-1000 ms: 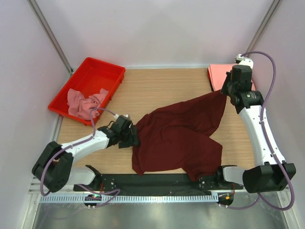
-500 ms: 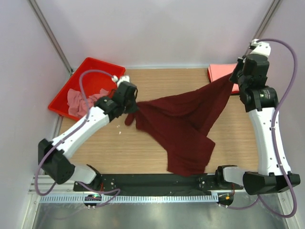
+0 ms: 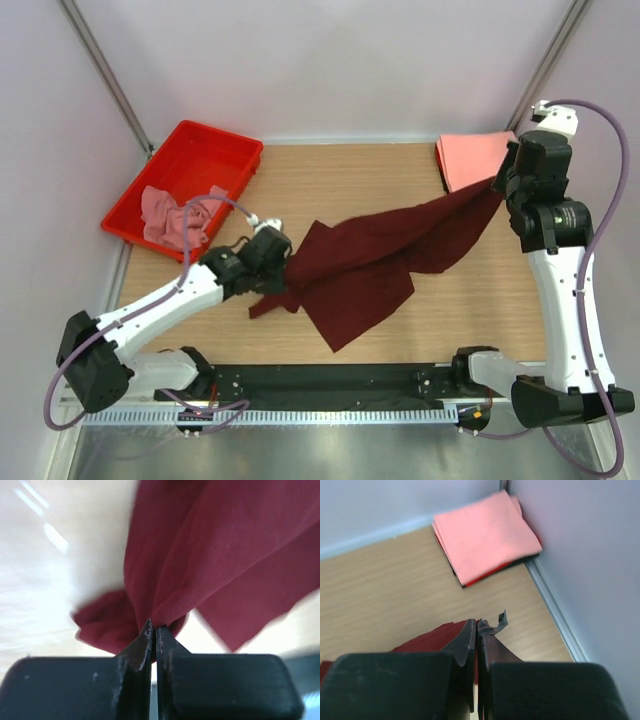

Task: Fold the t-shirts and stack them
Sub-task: Flatten the tshirt out

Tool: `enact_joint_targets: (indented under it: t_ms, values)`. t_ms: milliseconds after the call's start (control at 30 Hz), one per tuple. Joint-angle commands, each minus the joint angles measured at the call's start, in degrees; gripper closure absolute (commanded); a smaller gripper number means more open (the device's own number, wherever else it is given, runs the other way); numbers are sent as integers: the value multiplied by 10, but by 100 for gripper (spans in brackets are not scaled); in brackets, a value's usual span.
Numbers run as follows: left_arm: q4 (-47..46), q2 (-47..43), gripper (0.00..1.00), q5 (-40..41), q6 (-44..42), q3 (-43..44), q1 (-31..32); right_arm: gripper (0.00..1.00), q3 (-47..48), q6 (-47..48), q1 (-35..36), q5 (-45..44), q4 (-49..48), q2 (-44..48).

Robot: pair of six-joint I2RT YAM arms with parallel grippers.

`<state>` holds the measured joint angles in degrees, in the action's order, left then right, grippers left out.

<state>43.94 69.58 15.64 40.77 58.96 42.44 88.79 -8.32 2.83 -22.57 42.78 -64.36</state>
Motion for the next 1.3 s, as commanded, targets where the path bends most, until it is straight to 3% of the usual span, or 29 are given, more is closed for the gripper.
enact_joint_targets:
  t_ms: [0,100,133,233,267,433,800,967,1133,1267]
  values:
    - [-60,-28,99,-120,51,-80,58,99,-31,-9,-8,-33,65,12]
    - [-91,-36,70,-142,59,-130,73,99,-71,-40,-8,11,65,34]
    - [-84,-39,54,-127,59,-129,71,99,-102,-47,-9,30,59,58]
    - [-56,-54,32,-48,42,-94,67,99,-172,-64,-8,79,9,105]
    - [-54,-52,30,-30,38,-83,61,99,-182,-67,-8,88,-1,112]
    - [-100,18,31,-55,-6,-18,-23,99,-252,-114,-8,192,-33,168]
    - [-183,287,43,-184,-157,174,-132,99,-325,-130,-8,277,-56,231]
    - [-189,389,44,-207,-222,253,-136,99,-335,-137,-8,300,-69,236]
    - [-192,481,50,-283,-226,315,-137,99,-350,-149,-8,332,-92,233]
    - [-189,526,53,-292,-211,331,-136,99,-339,-133,-7,320,-82,225]
